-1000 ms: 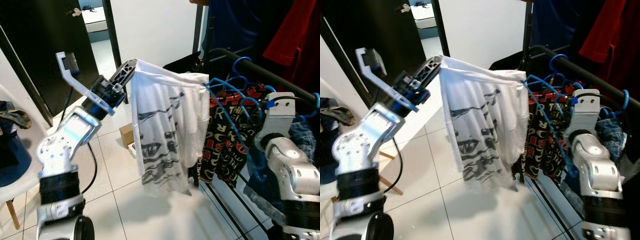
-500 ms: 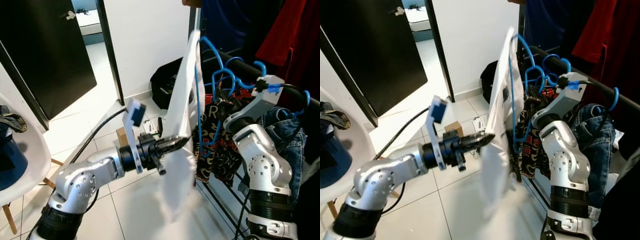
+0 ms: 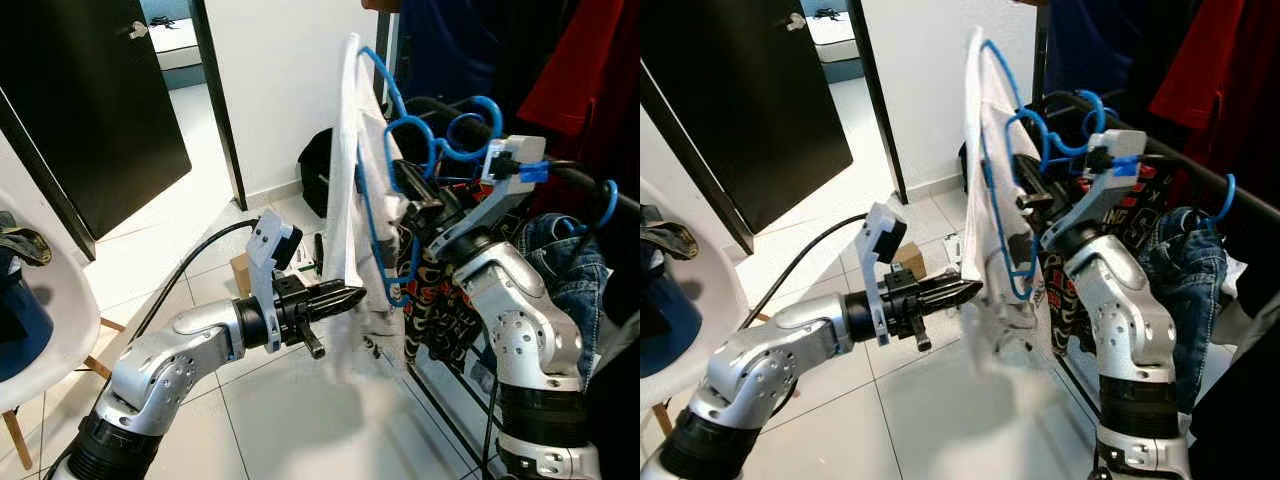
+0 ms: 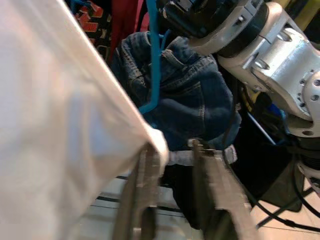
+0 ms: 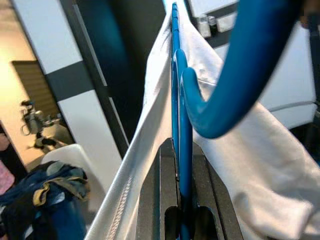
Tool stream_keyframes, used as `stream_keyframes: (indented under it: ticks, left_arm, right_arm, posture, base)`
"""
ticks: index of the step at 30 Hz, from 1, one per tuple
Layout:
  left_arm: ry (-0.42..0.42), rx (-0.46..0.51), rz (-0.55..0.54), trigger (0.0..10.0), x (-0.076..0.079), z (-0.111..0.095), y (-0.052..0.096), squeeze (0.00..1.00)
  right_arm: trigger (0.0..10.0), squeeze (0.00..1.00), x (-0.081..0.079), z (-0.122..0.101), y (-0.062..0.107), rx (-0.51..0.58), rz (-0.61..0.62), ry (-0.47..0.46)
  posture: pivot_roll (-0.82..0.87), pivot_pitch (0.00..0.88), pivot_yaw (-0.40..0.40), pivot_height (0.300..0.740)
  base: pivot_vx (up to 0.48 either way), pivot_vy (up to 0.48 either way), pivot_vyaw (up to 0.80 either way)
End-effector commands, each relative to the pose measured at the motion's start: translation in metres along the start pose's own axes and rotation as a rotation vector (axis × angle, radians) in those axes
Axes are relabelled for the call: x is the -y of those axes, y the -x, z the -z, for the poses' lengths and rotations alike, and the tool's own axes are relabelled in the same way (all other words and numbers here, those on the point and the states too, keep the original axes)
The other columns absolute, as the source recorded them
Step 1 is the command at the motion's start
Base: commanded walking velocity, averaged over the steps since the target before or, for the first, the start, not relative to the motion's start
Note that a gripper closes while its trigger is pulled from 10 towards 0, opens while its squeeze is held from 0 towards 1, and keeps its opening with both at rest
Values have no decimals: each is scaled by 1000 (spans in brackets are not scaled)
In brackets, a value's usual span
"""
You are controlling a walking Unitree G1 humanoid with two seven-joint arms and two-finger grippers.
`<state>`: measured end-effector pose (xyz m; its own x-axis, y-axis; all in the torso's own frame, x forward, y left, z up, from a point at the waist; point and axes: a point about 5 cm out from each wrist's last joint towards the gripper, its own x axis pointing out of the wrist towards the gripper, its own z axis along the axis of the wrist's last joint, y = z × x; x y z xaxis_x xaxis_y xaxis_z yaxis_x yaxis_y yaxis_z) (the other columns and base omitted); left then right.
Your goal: Hang hanger
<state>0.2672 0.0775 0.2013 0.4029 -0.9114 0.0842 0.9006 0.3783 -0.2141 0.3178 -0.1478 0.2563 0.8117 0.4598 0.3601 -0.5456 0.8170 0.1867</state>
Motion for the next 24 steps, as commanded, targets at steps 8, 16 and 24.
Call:
stream_keyframes:
  ticks: [8, 16, 24]
  left_arm:
    - [-5, -70, 162, 10000, 20, 9, 7, 1000]
    - [-115, -187, 158, 10000, 16, 10, 22, 1000]
    - [-256, -133, -240, 10000, -38, -13, 36, 1000]
  right_arm:
    - [10000, 0, -14, -5, 1, 53, -89, 46]
    - [10000, 0, -13, 1, 3, 20, -97, 113]
    - [10000, 0, -9, 6, 5, -3, -83, 159]
  posture:
    - [13, 0, 36, 740]
    - [16, 0, 35, 740]
    - [17, 0, 30, 740]
  base:
    - [0, 0, 0]
    - [0, 0, 0]
    - [0, 0, 0]
